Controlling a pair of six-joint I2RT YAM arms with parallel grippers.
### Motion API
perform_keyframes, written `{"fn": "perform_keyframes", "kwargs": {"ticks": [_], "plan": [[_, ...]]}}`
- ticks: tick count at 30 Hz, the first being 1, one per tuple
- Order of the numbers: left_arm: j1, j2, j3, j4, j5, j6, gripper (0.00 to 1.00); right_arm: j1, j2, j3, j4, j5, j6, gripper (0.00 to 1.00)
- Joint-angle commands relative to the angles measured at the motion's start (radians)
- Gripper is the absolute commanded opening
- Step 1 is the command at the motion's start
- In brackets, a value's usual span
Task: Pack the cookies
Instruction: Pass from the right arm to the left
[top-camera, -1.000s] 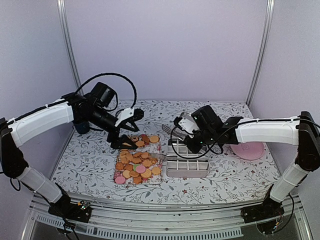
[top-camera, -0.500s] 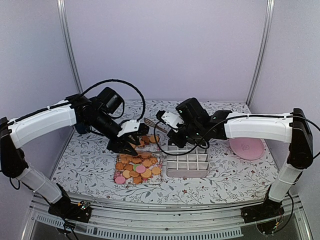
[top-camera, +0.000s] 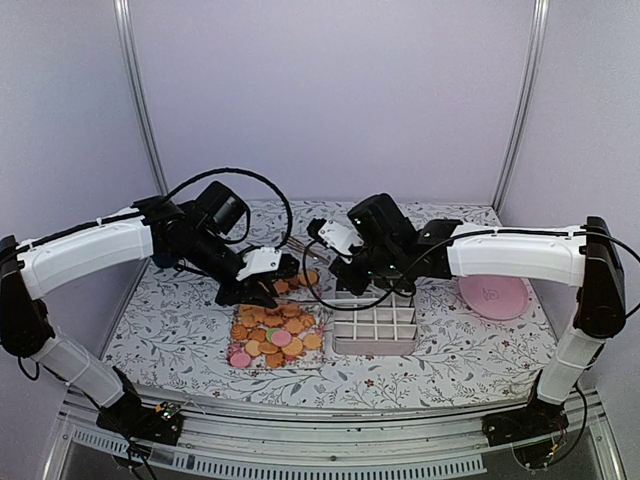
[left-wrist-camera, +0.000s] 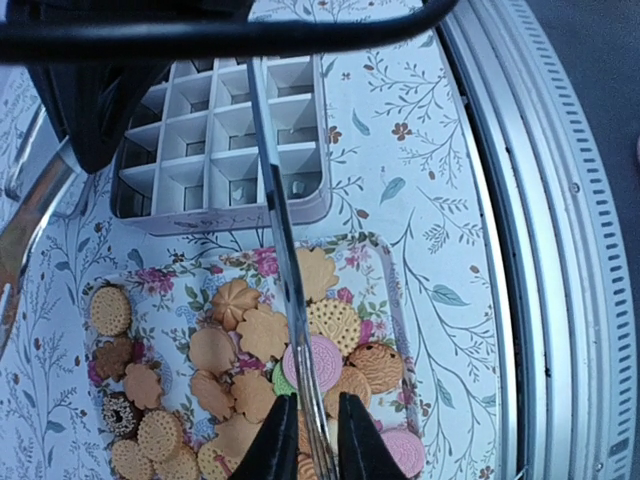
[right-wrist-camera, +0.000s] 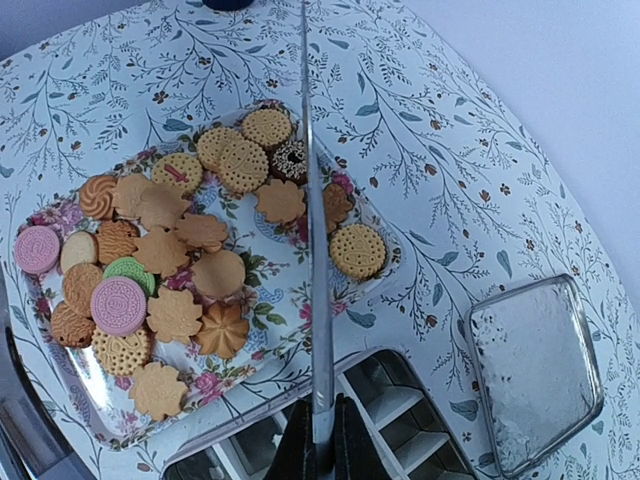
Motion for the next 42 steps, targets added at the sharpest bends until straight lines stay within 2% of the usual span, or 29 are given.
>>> {"fn": "perform_keyframes", "kwargs": {"ticks": [1,3,7,8,9,10,11,12,13,14,19,22,25,28,34,42], "plan": [[-0.014,-0.002,-0.012,0.03,-0.004,0.003,0.09,0.013,0.011,0.053,0.029,-0.027,0.02,0.0],[-0.013,0.003,-0.009,0.025,0.002,0.002,0.0,0.013,0.01,0.059,0.028,-0.032,0.022,0.0],[-0.014,0.004,-0.021,0.031,0.007,-0.007,0.0,0.015,-0.008,0.059,0.048,-0.042,0.029,0.01],[-0.014,0.004,-0.026,0.037,0.007,-0.013,0.0,0.015,-0.013,0.062,0.054,-0.047,0.032,0.08],[-0.014,0.002,-0.027,0.047,0.009,-0.023,0.0,0.014,-0.02,0.064,0.059,-0.046,0.034,0.25],[-0.013,0.0,-0.028,0.059,0.013,-0.04,0.0,0.013,-0.029,0.065,0.067,-0.04,0.039,0.38],[-0.01,-0.002,-0.027,0.071,0.024,-0.056,0.0,0.011,-0.042,0.063,0.077,-0.036,0.048,0.46],[-0.005,-0.004,-0.024,0.08,0.043,-0.073,0.0,0.008,-0.06,0.059,0.091,-0.028,0.051,0.61],[0.001,-0.005,-0.017,0.086,0.066,-0.096,0.0,-0.001,-0.082,0.055,0.108,-0.023,0.059,0.82],[0.008,-0.004,-0.01,0.094,0.094,-0.123,0.0,-0.016,-0.106,0.049,0.126,-0.036,0.068,0.98],[0.055,-0.013,0.029,0.159,0.223,-0.287,0.0,-0.154,-0.259,-0.01,0.233,-0.265,0.214,0.99],[0.129,-0.02,0.048,0.239,0.311,-0.427,0.0,-0.234,-0.371,-0.122,0.387,-0.398,0.355,0.99],[0.191,-0.029,0.056,0.319,0.392,-0.566,0.0,-0.271,-0.455,-0.25,0.496,-0.449,0.46,0.99],[0.213,-0.033,0.061,0.344,0.453,-0.631,0.0,-0.279,-0.468,-0.28,0.511,-0.474,0.475,0.99],[0.222,-0.038,0.054,0.379,0.51,-0.704,0.0,-0.287,-0.43,-0.328,0.656,-0.664,0.542,0.99],[0.251,-0.031,0.051,0.419,0.573,-0.756,0.0,-0.286,-0.361,-0.352,0.767,-0.69,0.623,0.99]]}}
